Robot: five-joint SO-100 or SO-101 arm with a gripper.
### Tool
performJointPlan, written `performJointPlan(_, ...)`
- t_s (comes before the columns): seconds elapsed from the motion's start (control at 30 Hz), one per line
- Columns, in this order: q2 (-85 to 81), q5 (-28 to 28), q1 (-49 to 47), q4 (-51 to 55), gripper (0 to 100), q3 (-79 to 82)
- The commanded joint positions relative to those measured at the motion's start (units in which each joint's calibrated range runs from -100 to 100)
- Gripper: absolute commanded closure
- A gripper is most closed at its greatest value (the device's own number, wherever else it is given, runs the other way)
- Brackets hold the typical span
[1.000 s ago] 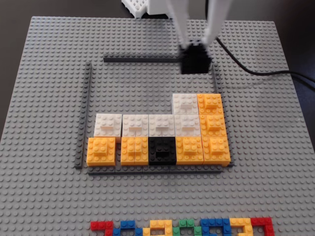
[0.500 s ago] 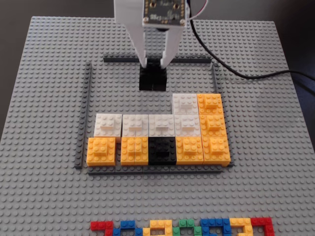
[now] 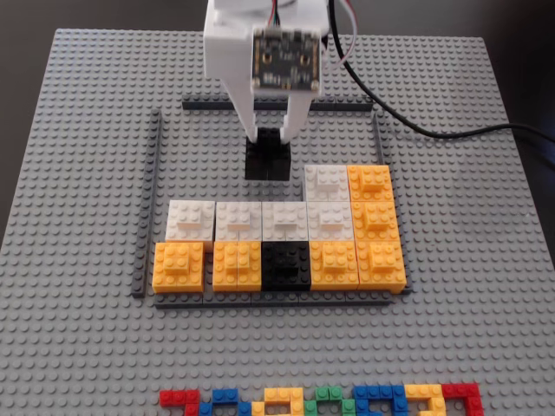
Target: Grab the cube and place it into the grid
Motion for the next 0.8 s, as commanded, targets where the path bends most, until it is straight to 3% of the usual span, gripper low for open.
performJointPlan(0.0, 0.4, -0.7, -1.4, -1.4, 97, -0.3)
performJointPlan(0.77, 5.6, -1.1, -2.8, -3.9, 97, -2.2)
